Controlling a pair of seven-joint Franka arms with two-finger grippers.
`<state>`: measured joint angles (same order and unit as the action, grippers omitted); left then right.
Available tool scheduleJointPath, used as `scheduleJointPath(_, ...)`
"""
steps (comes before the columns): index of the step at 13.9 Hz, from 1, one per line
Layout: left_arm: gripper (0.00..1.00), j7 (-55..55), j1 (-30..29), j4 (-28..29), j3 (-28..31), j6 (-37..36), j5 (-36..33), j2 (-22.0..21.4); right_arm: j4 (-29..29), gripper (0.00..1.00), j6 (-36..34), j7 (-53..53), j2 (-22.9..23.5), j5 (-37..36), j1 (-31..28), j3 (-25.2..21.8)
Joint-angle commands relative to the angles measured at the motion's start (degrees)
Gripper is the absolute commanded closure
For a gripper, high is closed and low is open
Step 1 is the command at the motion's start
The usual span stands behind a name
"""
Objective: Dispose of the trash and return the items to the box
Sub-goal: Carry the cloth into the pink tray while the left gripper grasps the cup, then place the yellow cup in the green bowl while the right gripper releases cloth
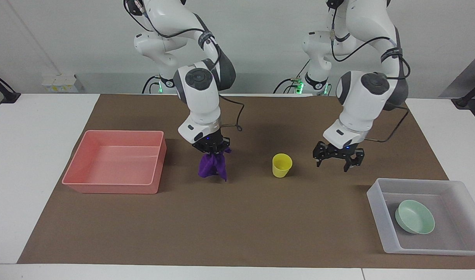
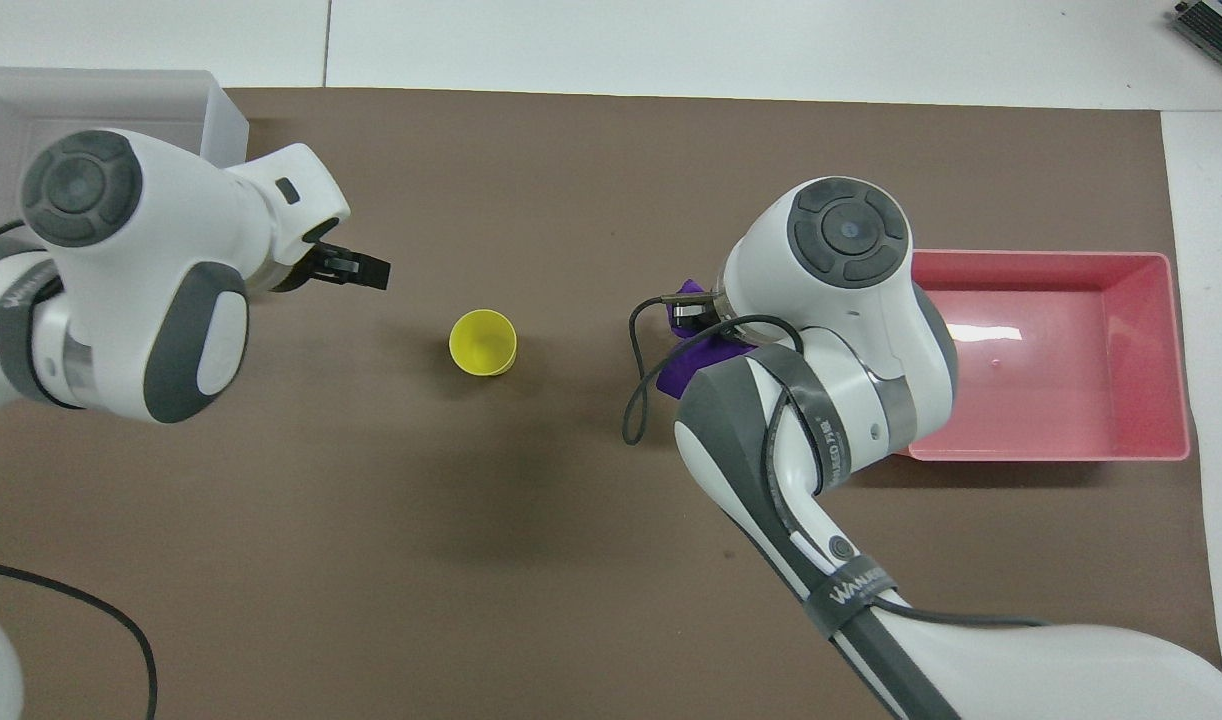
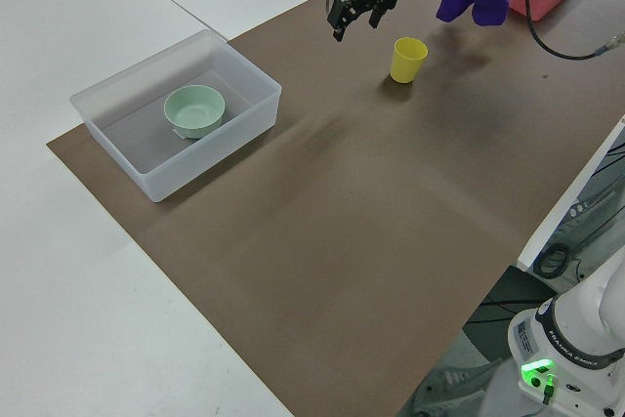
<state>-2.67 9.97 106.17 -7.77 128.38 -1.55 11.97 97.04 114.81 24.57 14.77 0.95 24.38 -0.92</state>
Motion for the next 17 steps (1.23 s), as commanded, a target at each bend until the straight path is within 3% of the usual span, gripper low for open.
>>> scheduleJointPath(1,0.0,-3.7,3.9,6.5,1.1,3.3,-0.9,-3.6,-0.4,1.0,-5.4,0.9,-4.6,0.5,-1.0,-0.3)
scheduleJointPath(5,0.02,-6.5,7.3,7.7,1.1,4.3,-0.9,-2.4,-0.4,1.0,-9.8,-1.5,-9.4,-1.5,-7.0,-0.4)
scheduleJointPath(8,0.15,-8.7,8.5,8.4,1.1,8.9,-0.9,0.8,-0.4,1.0,-9.5,-9.5,-9.8,-3.1,-13.5,-0.3)
scheduleJointPath(9,0.24,-8.7,8.8,8.4,1.1,10.0,-0.9,2.2,0.2,1.0,-8.9,-13.1,-9.8,-3.1,-15.9,-0.3)
scheduleJointPath(12,0.87,-9.5,8.8,8.4,1.1,12.7,-0.9,4.4,3.0,1.0,-6.8,-25.9,-10.1,-2.8,-25.1,-0.2)
scheduleJointPath(13,1.0,-10.2,8.8,8.4,1.1,12.7,-0.9,4.4,4.9,1.0,-4.5,-28.1,-10.5,-2.9,-27.1,-0.2)
scheduleJointPath(17,1.0,-10.5,8.2,8.2,1.1,11.5,-0.9,3.2,13.6,1.0,4.6,-32.7,-10.6,-2.9,-31.7,-0.3)
